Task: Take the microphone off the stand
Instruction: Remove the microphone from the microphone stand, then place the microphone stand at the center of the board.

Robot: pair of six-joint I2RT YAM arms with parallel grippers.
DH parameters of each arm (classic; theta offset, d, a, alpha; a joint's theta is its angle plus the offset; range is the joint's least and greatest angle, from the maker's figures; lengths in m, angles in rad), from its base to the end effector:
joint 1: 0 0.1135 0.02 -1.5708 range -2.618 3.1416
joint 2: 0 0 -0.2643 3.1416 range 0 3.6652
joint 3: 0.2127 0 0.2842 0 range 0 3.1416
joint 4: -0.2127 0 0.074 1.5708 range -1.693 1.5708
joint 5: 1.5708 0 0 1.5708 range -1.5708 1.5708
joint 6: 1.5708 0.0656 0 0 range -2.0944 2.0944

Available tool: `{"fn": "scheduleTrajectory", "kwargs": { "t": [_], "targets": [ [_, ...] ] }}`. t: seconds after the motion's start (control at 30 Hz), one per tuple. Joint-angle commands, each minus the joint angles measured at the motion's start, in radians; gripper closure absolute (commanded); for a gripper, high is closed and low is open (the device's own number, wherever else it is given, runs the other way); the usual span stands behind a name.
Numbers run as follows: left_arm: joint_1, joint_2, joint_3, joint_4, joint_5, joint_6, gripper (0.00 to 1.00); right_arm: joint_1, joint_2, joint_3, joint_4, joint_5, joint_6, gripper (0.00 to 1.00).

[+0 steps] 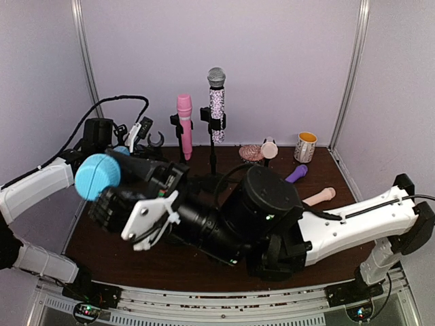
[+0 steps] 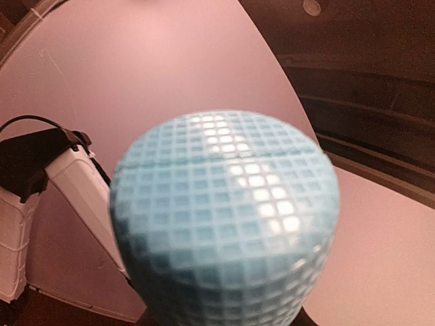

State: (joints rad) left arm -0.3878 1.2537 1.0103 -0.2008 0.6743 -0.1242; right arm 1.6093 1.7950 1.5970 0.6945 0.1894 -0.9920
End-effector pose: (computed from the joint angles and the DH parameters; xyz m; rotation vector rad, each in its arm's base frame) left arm 0.2944 -0.1645 0.3021 0.7028 1.9273 -0.9996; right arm -0.0063 0.4848 0.4413 -0.9957 0.4546 0.4535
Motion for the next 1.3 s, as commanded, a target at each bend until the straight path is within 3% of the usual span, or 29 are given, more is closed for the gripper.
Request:
{"fn": "scheduleTrajectory", "kwargs": {
  "t": [0.0, 0.1, 0.23, 0.33, 0.43, 0.57, 0.77, 0.9, 1.13, 1.2, 1.27],
  "targets": [
    [0.004, -0.013, 0.076, -0.003, -0.001, 0.063, 1.00, -0.096, -0.177, -0.117, 0.070, 0.261, 0.311, 1.00],
    [0.004, -0.014, 0.108, -0.014, 0.013, 0.113, 1.00, -0.183, -0.331, -0.221, -0.067, 0.419, 0.622, 1.00],
    [0.002, -0.013, 0.162, -0.060, 0.045, 0.199, 1.00, -0.366, -0.520, -0.341, -0.443, 0.564, 1.200, 1.00],
    [0.003, 0.003, 0.210, -0.104, 0.053, 0.244, 1.00, -0.558, -0.652, -0.470, -0.692, 0.506, 1.587, 1.00],
    [0.003, 0.015, 0.216, -0.098, 0.068, 0.238, 1.00, -0.779, -0.737, -0.608, -0.819, 0.367, 1.848, 1.00],
    [0.002, 0.010, 0.176, -0.018, 0.100, 0.179, 1.00, -0.980, -0.744, -0.722, -0.882, 0.265, 1.975, 1.00],
    [0.003, -0.011, 0.133, -0.039, 0.119, 0.220, 0.99, -1.120, -0.633, -0.731, -0.927, 0.148, 2.054, 1.00],
    [0.003, -0.027, 0.099, -0.063, 0.113, 0.275, 0.87, -1.182, -0.529, -0.716, -0.884, 0.088, 2.085, 1.00],
    [0.001, -0.076, 0.055, -0.091, 0.102, 0.320, 0.67, -1.224, -0.324, -0.580, -0.950, 0.065, 2.067, 1.00],
    [0.003, -0.091, 0.050, -0.118, 0.100, 0.339, 0.57, -1.232, -0.288, -0.561, -0.963, 0.069, 2.067, 1.00],
    [0.002, -0.113, 0.044, -0.145, 0.095, 0.355, 0.41, -1.239, -0.259, -0.551, -0.968, 0.078, 2.069, 1.00]
  ]
}}
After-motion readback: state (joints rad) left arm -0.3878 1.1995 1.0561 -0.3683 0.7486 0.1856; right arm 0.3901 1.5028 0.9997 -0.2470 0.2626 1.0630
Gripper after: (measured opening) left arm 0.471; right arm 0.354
